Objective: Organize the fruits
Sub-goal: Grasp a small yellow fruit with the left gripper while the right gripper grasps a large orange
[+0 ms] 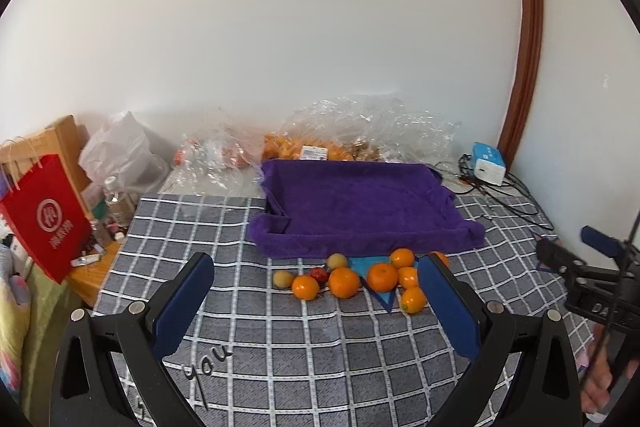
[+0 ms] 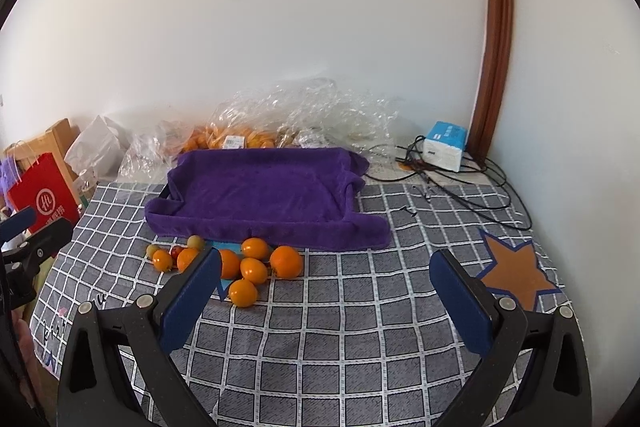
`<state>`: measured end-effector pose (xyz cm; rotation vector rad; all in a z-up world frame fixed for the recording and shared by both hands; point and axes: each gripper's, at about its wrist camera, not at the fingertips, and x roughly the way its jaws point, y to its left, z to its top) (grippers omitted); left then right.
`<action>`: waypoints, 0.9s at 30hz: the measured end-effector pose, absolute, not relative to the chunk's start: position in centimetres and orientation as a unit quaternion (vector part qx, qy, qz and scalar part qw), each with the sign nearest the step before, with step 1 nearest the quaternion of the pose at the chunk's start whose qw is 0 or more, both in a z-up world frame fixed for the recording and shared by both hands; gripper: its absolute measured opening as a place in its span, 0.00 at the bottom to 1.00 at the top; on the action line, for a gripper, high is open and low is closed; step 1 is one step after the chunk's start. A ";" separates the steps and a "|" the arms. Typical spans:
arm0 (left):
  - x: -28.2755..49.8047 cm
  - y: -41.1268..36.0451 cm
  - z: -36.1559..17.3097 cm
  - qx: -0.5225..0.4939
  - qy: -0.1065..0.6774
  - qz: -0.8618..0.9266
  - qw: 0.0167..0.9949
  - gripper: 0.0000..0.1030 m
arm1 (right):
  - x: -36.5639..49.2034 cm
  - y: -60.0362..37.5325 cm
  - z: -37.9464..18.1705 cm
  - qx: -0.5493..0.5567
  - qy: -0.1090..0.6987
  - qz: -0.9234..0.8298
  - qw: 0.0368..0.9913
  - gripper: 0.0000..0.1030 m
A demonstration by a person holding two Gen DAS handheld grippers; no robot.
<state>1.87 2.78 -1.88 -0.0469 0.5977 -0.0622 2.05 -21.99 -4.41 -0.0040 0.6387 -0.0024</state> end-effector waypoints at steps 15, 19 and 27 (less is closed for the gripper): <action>7.1 5.9 -7.4 -0.050 0.336 -0.025 0.940 0.87 | 9.0 -22.5 -12.0 0.046 0.376 0.035 0.925 0.71; 8.4 6.4 -9.4 -0.049 0.344 -0.010 0.938 0.84 | 11.4 -22.3 -14.5 0.046 0.404 0.051 0.912 0.51; 10.7 7.3 -12.4 -0.059 0.382 -0.012 0.922 0.65 | 14.4 -21.0 -17.4 0.041 0.434 0.097 0.895 0.49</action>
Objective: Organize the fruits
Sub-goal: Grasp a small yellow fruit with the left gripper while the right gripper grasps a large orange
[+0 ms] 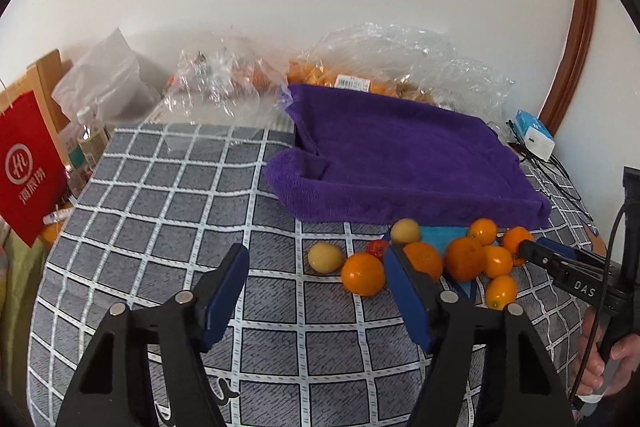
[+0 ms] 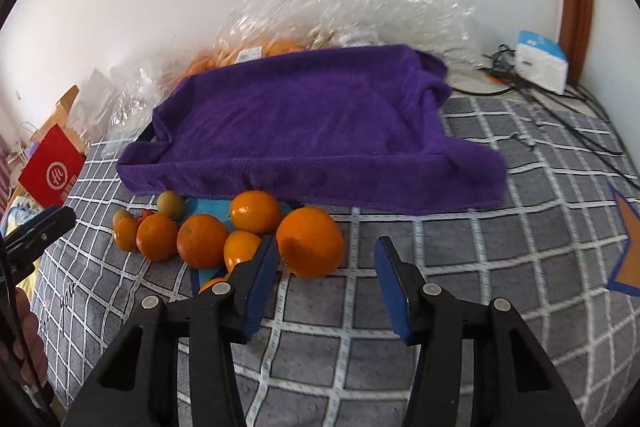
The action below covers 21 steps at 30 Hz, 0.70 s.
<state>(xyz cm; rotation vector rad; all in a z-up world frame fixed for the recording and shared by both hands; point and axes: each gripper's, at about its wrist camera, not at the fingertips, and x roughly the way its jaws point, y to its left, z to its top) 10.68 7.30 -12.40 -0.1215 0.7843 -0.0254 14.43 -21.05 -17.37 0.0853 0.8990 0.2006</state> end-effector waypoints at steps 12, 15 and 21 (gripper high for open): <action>13.3 7.7 -15.2 -0.075 0.415 -0.030 0.906 0.46 | 15.1 -21.4 -17.3 0.008 0.426 0.122 0.896 0.35; 14.1 8.3 -15.6 -0.100 0.418 -0.035 0.902 0.34 | 15.1 -22.1 -17.3 0.013 0.418 0.119 0.901 0.35; 14.9 8.6 -16.1 -0.120 0.423 -0.053 0.896 0.19 | 15.3 -21.9 -18.1 0.023 0.415 0.133 0.900 0.37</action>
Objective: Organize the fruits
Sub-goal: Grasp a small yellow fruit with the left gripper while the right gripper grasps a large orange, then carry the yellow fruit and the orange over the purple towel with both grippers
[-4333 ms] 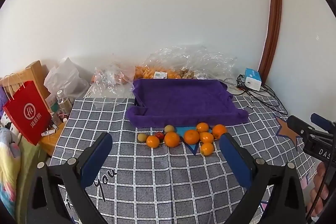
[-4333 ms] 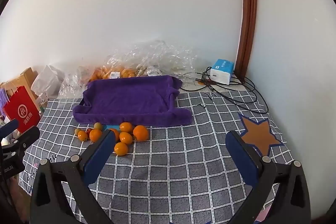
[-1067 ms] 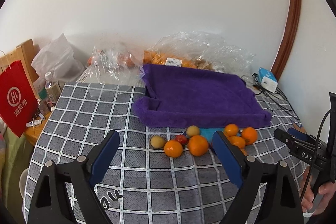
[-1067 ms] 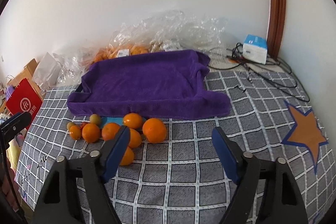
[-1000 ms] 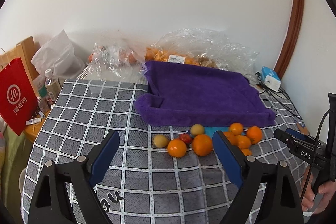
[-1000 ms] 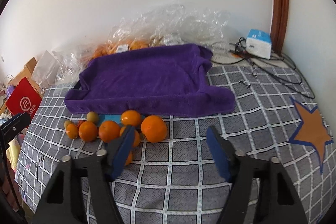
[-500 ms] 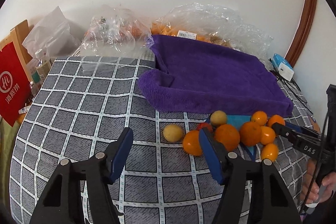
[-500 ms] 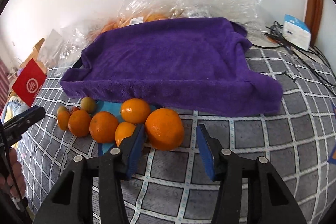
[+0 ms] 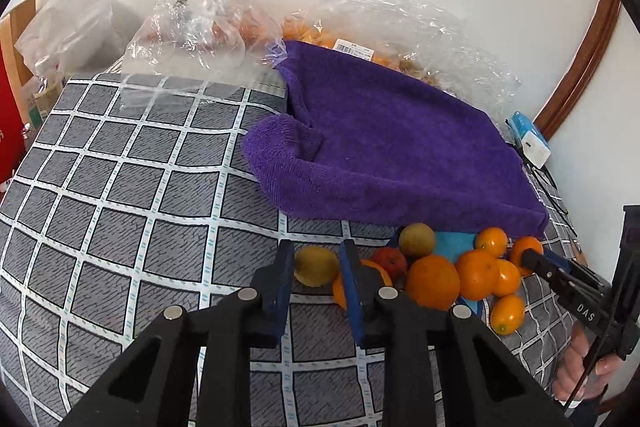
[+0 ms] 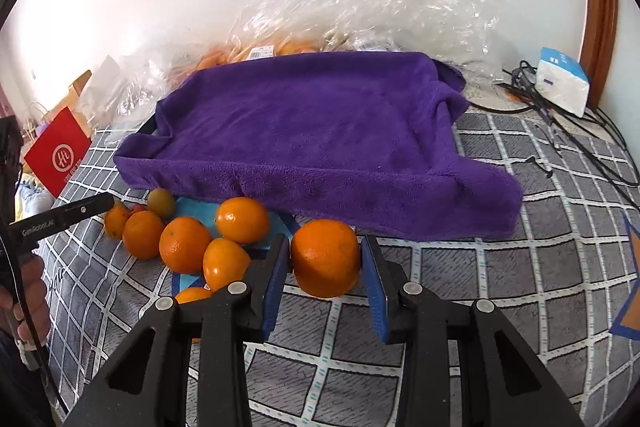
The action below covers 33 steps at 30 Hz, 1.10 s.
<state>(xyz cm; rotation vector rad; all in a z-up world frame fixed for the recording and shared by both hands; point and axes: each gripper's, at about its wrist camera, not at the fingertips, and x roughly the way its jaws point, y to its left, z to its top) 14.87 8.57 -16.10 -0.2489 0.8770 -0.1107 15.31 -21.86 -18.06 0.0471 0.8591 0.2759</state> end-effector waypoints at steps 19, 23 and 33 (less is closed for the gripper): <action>13.4 7.7 -17.2 -0.071 0.425 -0.054 0.901 0.22 | 15.2 -21.4 -19.2 0.011 0.421 0.128 0.898 0.41; 12.8 7.4 -16.8 -0.055 0.415 -0.050 0.907 0.22 | 14.9 -21.6 -18.9 0.010 0.413 0.124 0.902 0.40; 13.1 7.1 -17.5 -0.023 0.421 -0.017 0.907 0.23 | 14.8 -21.1 -19.2 -0.016 0.425 0.112 0.898 0.39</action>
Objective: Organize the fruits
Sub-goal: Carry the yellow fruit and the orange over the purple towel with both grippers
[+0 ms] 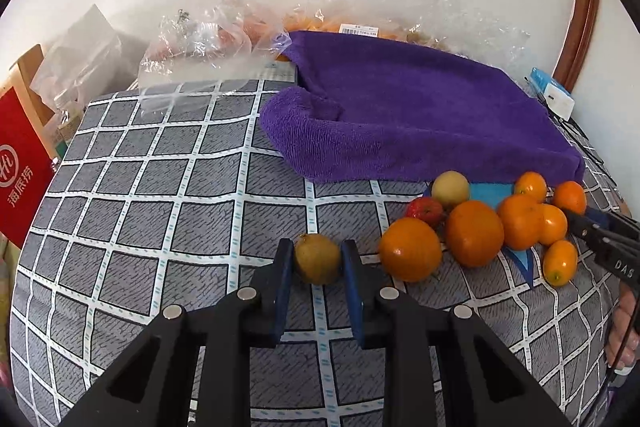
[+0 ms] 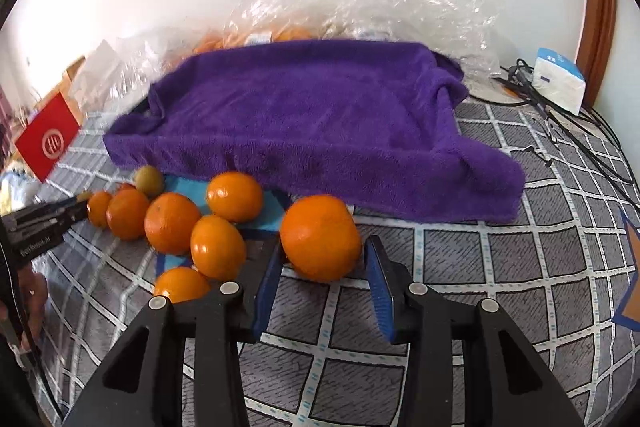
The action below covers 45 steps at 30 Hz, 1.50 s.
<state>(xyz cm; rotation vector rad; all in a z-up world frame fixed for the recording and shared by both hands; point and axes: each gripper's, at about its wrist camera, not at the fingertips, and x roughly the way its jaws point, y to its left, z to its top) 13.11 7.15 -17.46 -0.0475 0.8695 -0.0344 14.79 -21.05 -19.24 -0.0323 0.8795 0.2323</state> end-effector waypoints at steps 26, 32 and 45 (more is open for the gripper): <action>11.2 9.0 -15.1 -0.099 0.361 -0.056 0.926 0.22 | 14.4 -22.8 -16.2 0.026 0.390 0.123 0.912 0.37; 12.9 9.7 -10.6 -0.099 0.347 -0.033 0.932 0.22 | 16.5 -22.6 -11.2 0.015 0.366 0.113 0.924 0.37; 21.1 9.1 -3.2 -0.092 0.310 -0.019 0.946 0.22 | 26.6 -22.5 -6.2 0.060 0.356 0.091 0.928 0.37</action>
